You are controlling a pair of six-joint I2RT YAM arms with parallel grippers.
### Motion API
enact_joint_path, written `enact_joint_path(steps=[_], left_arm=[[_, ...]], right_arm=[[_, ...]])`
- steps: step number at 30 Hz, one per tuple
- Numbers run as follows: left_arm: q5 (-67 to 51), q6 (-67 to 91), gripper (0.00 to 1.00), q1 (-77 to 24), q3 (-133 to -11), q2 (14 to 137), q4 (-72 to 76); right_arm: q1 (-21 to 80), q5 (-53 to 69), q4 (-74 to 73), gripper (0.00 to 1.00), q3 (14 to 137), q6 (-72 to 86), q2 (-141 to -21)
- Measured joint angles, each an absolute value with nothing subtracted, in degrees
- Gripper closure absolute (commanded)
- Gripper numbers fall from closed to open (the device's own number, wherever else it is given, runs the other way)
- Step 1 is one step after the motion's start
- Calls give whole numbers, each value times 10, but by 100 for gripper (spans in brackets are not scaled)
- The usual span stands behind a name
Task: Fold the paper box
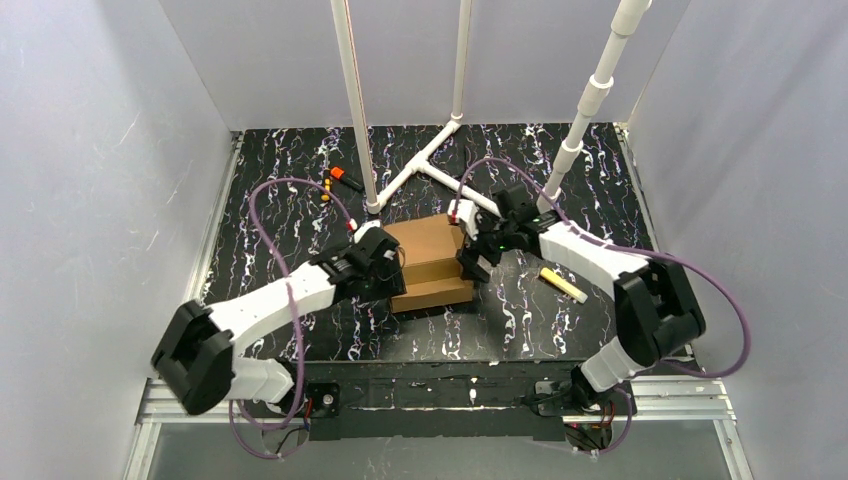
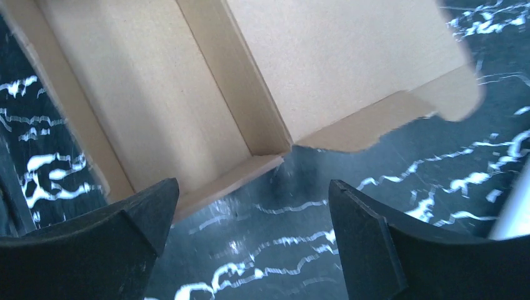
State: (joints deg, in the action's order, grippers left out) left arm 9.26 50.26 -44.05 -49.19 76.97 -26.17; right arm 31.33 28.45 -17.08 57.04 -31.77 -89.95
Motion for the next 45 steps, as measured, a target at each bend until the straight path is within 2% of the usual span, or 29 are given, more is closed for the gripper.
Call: enact_joint_path(steps=[4,7,8,12,16,26,32,38,45], left_arm=[[89,468,24,-441,-433,651,-224],[96,440,3,-441,-382,547,-206],[99,433,2,-441,-364,514,-197],[103,417,2,-437,-291,411,-163],[95,415,2,-431,-228,358,-121],[81,427,2,-412,-191,346,-60],[61,469,2,-360,-171,319,-27],[-20,546,2,-277,-153,364,45],[-74,592,2,-268,-154,408,69]], right_arm=[[282,318,-234,1,570,-412,-846],[262,352,-288,2,570,-478,-818],[254,367,-308,2,570,-504,-808],[226,405,-376,2,560,-579,-766],[217,424,-423,2,544,-607,-739],[218,484,-540,2,531,-748,-757],[226,521,-611,5,575,-840,-794],[289,532,-628,2,654,-847,-862],[343,497,-577,2,773,-743,-957]])
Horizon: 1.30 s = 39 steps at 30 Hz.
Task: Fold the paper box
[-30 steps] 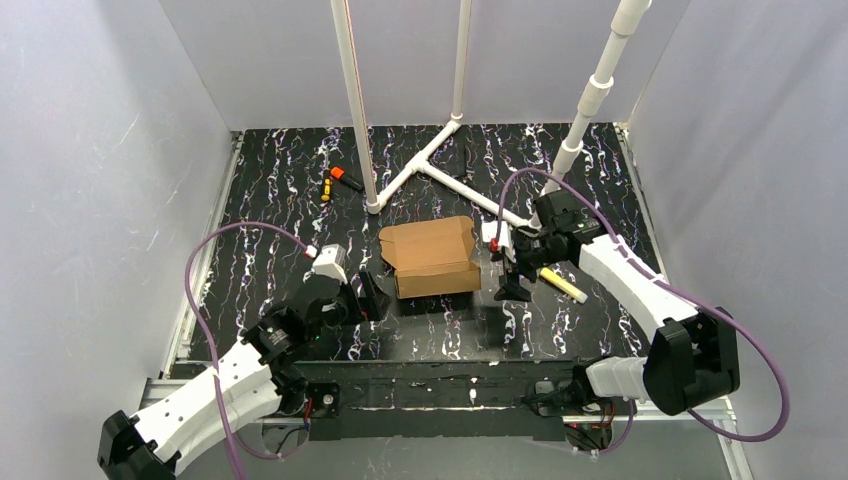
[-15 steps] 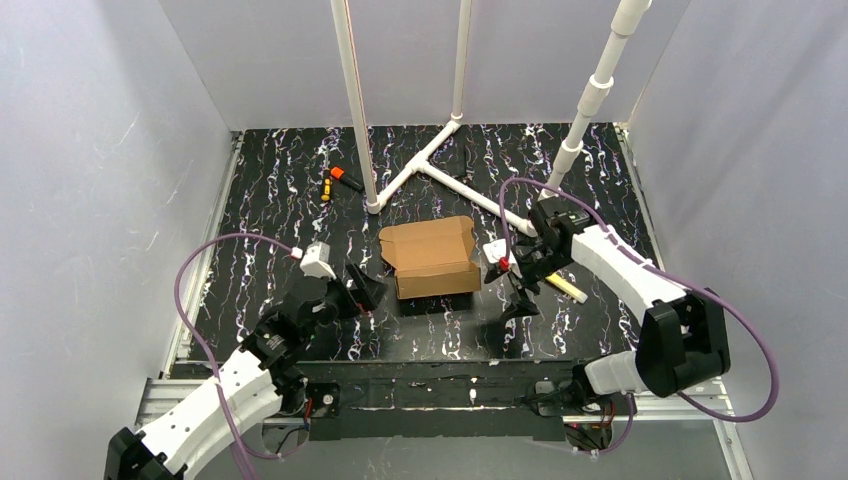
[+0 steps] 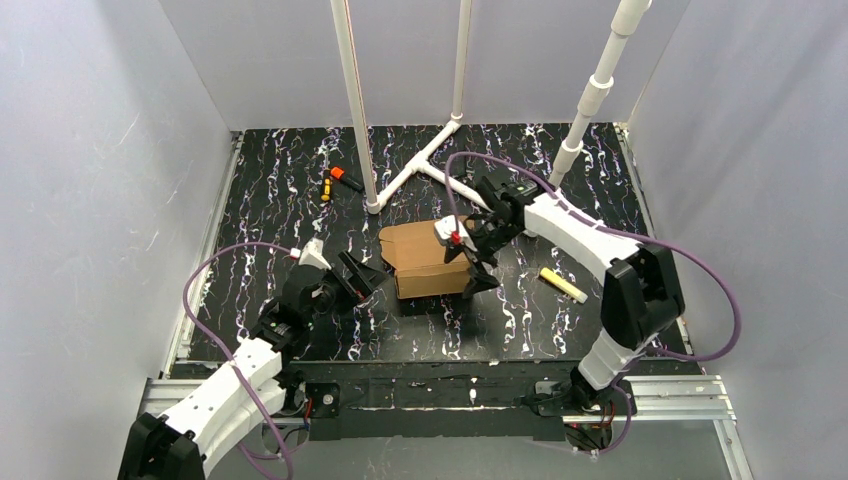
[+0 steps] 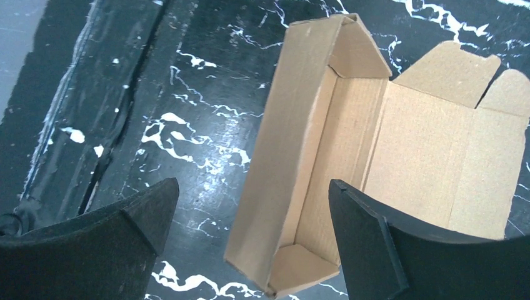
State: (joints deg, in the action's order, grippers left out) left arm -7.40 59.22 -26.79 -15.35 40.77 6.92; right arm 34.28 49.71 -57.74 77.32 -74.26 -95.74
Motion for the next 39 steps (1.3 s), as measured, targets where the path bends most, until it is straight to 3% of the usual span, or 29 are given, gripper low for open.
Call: enact_joint_path(steps=[5,14,23,34,39], left_arm=[[-88,612,2,-267,-147,376,80],[-91,643,2,-267,-90,317,79],[-90,622,2,-267,-90,308,76],[-120,548,3,-267,-90,381,129],[-134,548,17,-267,-90,439,176]], right_arm=[[384,456,-547,4,802,-672,-1005],[422,425,-515,59,798,-591,-1052],[429,417,-442,91,666,-579,-961],[452,407,-393,92,539,-691,-898],[463,399,-379,91,533,-721,-898]])
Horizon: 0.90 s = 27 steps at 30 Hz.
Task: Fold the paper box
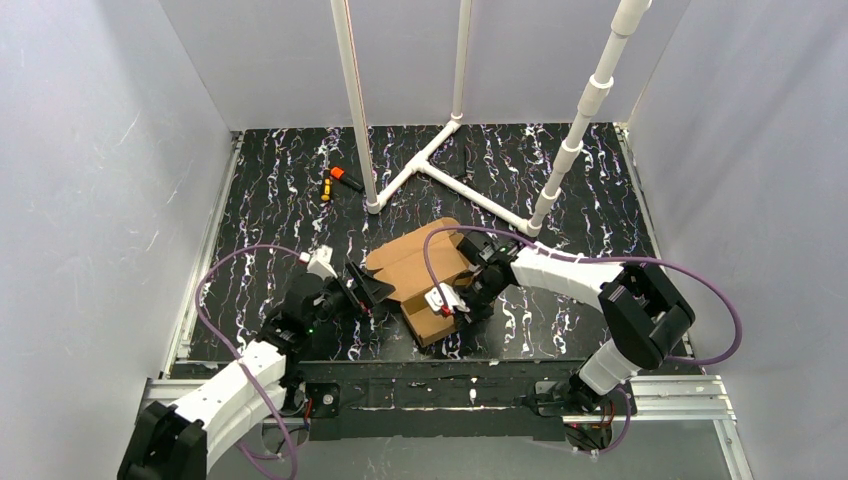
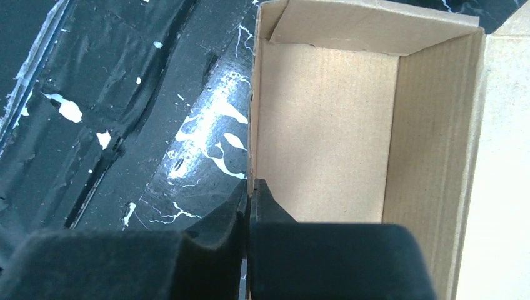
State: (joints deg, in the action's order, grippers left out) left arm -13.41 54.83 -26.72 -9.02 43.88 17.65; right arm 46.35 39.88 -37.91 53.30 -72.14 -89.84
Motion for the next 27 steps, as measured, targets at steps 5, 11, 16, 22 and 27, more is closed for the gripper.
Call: enact_joint_path(steps=[5,11,16,22,27], left_arm=[[-142,546,30,-267,-93,514,220],[-143,545,79,-267,-111,570,277],[-156,522,100,-266,-137,618,299],[-195,494,100,-265,-142,608,310],[-212,480,100,-265,-131,579,317]], right_arm=[[474,389,-363,91,519,-734,-898],[477,380,-353,89,515,-738,-898],[477,378,-336,69,515,-707,-899],[476,356,-293,47,530,-586,-938],[466,344,-270,52,541,-518,-939]])
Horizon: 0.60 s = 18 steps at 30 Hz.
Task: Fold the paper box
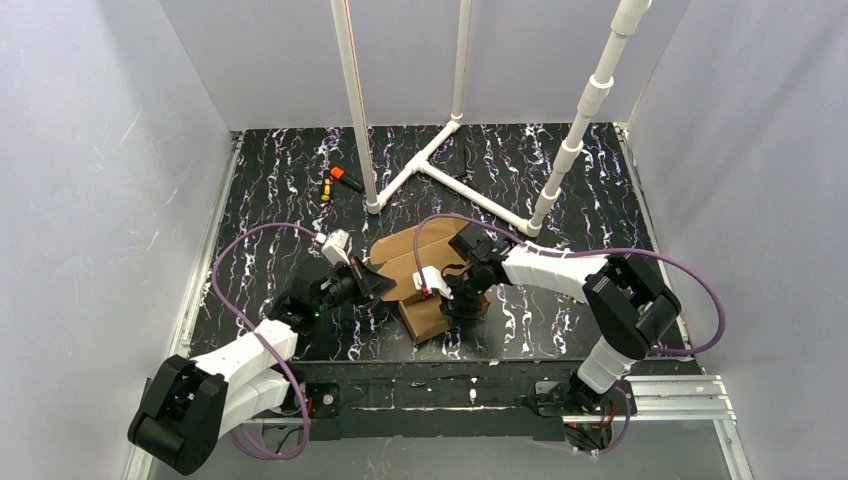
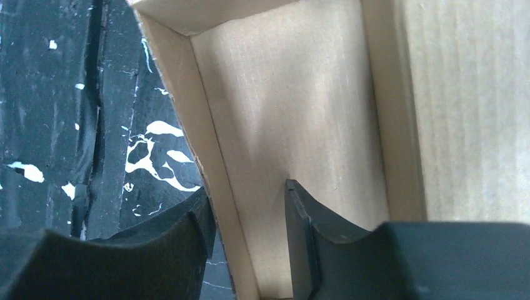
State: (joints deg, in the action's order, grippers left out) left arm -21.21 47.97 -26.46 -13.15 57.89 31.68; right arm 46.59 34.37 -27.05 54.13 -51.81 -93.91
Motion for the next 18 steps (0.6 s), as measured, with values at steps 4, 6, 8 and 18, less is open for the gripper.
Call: enact_joint_path(steps=[4,6,8,18], left_arm=[[-210,473,100,-265,-131,578,319],[-201,471,100,-265,-131,578,323],[-191,472,100,-266,-127,573,322],[-123,441,100,-276,-117,481,256]], right_arm=[[462,322,-256,52,541,-460,-939],[461,304,-245,31,541,-432,-939],[459,309,-251,9,544,-446,-939],[356,421,-413,2,591,-632,-866]])
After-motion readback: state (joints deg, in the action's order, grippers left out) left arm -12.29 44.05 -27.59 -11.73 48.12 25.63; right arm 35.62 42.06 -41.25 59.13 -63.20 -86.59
